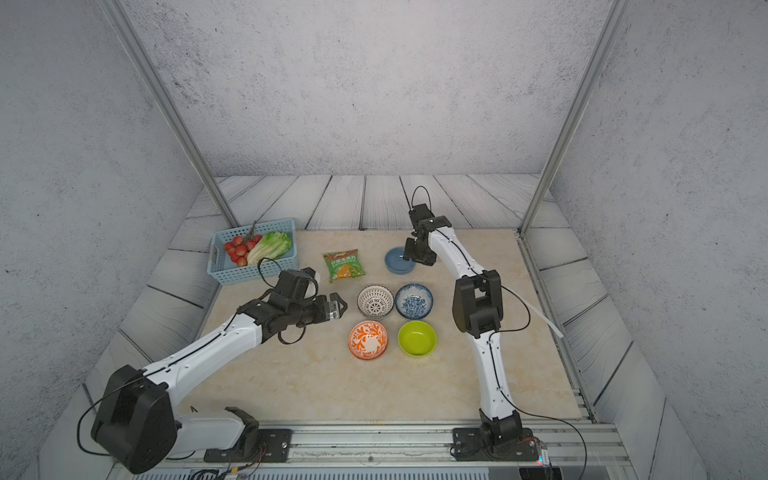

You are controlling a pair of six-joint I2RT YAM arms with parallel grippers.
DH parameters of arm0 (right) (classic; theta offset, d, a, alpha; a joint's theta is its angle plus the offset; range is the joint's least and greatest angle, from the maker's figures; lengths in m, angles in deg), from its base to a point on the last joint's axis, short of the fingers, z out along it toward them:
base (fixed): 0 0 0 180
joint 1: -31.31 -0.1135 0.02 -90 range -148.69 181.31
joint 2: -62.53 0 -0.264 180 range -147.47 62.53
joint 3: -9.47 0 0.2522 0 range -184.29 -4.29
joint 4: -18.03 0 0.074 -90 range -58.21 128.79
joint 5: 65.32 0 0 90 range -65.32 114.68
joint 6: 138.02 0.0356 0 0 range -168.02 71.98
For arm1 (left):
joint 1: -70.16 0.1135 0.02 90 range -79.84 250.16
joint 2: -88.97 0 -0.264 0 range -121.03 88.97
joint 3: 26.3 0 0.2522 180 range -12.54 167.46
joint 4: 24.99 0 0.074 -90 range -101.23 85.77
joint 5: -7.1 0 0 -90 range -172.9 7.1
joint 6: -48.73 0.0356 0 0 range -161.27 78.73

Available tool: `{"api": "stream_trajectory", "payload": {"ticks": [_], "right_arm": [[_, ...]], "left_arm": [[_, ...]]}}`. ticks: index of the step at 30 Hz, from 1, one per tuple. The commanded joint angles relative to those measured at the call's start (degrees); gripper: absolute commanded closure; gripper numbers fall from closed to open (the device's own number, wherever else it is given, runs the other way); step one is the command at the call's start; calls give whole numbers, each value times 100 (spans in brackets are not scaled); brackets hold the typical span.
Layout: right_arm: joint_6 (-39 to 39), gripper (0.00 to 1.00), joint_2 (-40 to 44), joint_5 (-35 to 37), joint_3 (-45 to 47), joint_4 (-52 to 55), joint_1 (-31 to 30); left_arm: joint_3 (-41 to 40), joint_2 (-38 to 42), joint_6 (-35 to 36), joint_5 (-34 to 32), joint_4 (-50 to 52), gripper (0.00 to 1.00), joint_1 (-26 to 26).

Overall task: Stack the bowls
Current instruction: Pick up the bowl from the center of the board.

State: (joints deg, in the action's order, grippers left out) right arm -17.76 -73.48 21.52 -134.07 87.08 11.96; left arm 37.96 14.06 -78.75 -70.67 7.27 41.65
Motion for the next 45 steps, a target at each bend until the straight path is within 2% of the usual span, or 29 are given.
{"api": "stream_trajectory", "payload": {"ticks": [1, 12, 15, 17, 22, 26, 30, 33, 39, 45], "right_arm": [[91, 43, -266, -96, -272, -48, 15], [324, 52, -686, -175, -372, -377, 133], [319, 57, -744, -176, -373, -396, 127], [306, 63, -789, -185, -364, -400, 131], [280, 66, -855, -131, -329, -405, 133], [270, 76, -878, -119, -316, -397, 139], [261, 92, -811, -165, -270, -381, 140], [264, 100, -708, -174, -193, -423, 139], [292, 100, -479, -267, -180, -451, 140], [222, 100, 115, -350, -63, -419, 138]], "left_arm": [[-59, -5, 22, 65, -66, 1, 61], [-67, -75, -5, 161, -126, 2, 118], [-82, -84, -7, 174, -151, 2, 131], [-81, -91, -20, 191, -167, 2, 140], [-84, -128, -32, 241, -193, 3, 170], [-104, -129, -41, 260, -211, 3, 191], [-102, -145, -49, 271, -218, 3, 197], [-93, -176, -48, 279, -216, 3, 210], [-98, -190, -54, 297, -224, 3, 227], [-117, -176, -57, 297, -234, 4, 241]]}}
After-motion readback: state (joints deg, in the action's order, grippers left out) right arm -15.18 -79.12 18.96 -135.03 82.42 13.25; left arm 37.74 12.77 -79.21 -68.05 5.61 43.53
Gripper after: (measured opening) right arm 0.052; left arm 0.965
